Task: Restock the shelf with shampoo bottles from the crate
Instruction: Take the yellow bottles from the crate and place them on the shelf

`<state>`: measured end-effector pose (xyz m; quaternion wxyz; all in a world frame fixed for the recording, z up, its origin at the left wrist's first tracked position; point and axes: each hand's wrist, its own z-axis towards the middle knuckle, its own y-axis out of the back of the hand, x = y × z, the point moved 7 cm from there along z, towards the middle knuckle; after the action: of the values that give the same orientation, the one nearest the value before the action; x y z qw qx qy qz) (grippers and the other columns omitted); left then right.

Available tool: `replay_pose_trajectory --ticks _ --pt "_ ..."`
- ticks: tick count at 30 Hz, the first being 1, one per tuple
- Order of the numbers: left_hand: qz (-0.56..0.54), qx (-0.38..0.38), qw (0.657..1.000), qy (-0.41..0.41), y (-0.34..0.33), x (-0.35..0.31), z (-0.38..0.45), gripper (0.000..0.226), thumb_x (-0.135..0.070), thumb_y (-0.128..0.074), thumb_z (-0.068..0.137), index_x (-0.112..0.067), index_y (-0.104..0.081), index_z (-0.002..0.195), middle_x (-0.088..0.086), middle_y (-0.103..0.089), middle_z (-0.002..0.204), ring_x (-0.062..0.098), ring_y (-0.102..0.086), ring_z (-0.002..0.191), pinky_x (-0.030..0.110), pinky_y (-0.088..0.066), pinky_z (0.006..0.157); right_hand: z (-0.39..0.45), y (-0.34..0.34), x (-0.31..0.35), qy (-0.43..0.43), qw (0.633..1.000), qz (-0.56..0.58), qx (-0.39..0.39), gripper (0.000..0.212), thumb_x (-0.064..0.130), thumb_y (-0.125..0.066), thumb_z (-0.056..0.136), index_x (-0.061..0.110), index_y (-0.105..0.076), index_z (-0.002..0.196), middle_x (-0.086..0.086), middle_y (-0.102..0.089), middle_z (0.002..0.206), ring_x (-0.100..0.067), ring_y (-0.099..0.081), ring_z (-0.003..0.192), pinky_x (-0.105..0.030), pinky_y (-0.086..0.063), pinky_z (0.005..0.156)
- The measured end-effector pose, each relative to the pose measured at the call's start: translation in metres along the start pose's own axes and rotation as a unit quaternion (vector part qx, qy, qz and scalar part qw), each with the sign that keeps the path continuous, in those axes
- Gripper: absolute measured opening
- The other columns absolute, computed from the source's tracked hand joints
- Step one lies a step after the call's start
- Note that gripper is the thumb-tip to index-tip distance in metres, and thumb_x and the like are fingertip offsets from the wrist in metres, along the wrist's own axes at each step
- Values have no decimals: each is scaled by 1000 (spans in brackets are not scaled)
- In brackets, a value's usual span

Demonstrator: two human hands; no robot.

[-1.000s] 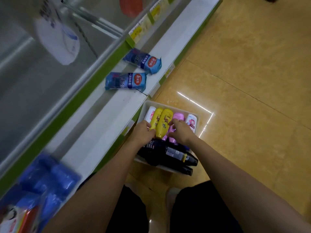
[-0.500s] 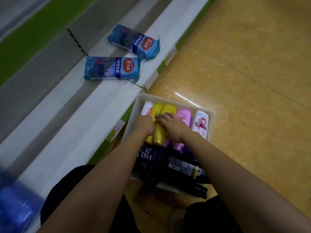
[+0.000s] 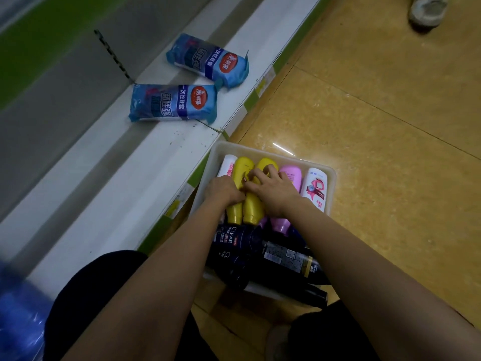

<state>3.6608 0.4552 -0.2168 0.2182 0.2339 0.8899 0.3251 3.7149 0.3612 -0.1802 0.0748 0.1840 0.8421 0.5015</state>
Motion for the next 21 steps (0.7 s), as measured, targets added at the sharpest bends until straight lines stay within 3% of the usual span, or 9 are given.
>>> replay_pose_trajectory --ticks 5,9,13,17,21 --pt "-66 -5 998 8 0 -5 -8 57 -28 -64 83 -1 -41 128 18 -55 125 33 -55 113 39 -48 91 -4 5 5 17 999 -18 -27 39 20 -43 96 23 -36 134 -1 -32 143 -26 -20 139 -44 -35 95" --pt "-117 -14 993 -2 2 -8 -16 66 -30 -57 88 5 -29 136 19 -51 130 35 -52 117 40 -46 93 -6 9 5 21 999 15 -36 36 18 -40 97 20 -39 133 -3 -42 134 -24 -33 130 -42 -41 87" --pt "-129 -102 986 8 43 -4 -42 71 -31 -67 80 1 -33 133 15 -55 123 33 -54 115 31 -40 76 -13 31 8 12 994 106 -31 47 11 -55 88 16 -43 133 -12 -44 130 -31 -39 122 -39 -40 91" --pt "-122 -176 976 25 97 -1 -86 62 -34 -76 73 -5 -48 119 17 -58 122 35 -55 113 36 -45 84 -37 72 15 -6 985 175 -3 56 10 -63 83 10 -43 134 -17 -49 128 -33 -51 116 -35 -42 85" --pt "-107 -199 974 30 136 -9 -142 58 -40 -75 72 -11 -53 117 13 -61 119 32 -57 110 35 -46 82 -75 121 27 -9 971 240 -2 57 8 -69 80 13 -46 132 -13 -56 130 -30 -53 118 -33 -42 91"
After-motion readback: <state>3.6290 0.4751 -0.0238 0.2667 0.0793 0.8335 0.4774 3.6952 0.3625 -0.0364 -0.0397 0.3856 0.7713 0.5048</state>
